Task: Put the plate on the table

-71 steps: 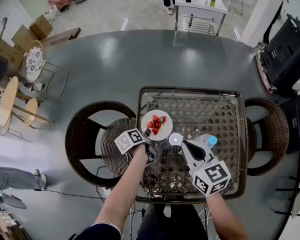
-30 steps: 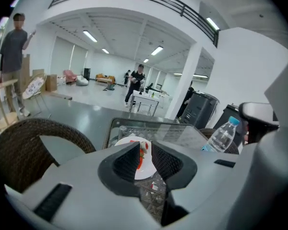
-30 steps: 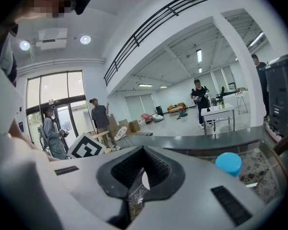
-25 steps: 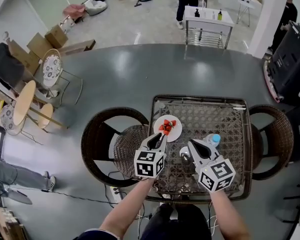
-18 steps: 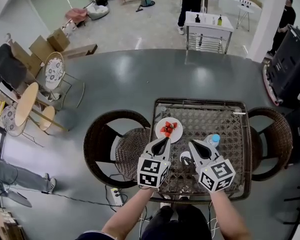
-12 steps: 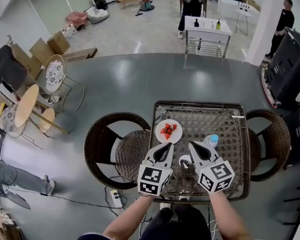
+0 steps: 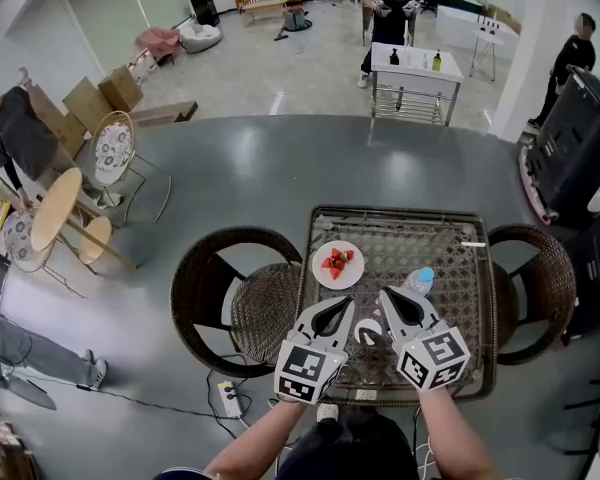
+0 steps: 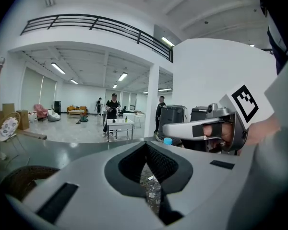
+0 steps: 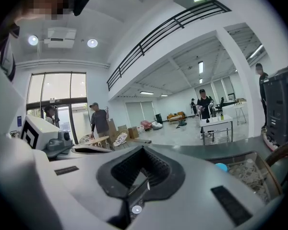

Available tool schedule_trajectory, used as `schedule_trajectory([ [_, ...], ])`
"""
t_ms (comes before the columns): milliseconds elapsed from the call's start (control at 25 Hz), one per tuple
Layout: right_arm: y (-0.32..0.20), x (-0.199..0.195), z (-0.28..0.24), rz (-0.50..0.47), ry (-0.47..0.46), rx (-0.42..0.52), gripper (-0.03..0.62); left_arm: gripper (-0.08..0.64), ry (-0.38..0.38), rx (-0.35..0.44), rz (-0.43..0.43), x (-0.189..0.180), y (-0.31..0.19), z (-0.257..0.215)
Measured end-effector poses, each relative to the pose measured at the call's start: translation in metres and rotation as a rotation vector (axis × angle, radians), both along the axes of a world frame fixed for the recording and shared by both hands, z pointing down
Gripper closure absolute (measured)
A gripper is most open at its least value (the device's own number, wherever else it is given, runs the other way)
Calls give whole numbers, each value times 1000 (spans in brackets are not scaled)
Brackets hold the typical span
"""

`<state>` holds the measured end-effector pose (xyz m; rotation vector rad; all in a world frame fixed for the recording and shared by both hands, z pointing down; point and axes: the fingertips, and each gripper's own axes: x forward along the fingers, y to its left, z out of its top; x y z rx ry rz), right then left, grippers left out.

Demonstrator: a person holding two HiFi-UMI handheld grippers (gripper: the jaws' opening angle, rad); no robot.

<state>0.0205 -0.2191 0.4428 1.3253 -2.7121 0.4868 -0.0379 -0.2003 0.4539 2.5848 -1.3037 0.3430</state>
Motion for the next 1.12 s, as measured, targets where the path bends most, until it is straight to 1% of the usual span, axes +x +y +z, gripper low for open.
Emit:
schedule_trajectory([
  [240, 12, 0, -8, -18, 6, 22, 588, 551, 25, 4, 9, 0, 9, -6],
  [1120, 18, -3, -18, -42, 4, 50, 588, 551, 29, 14, 6, 5, 20, -18],
])
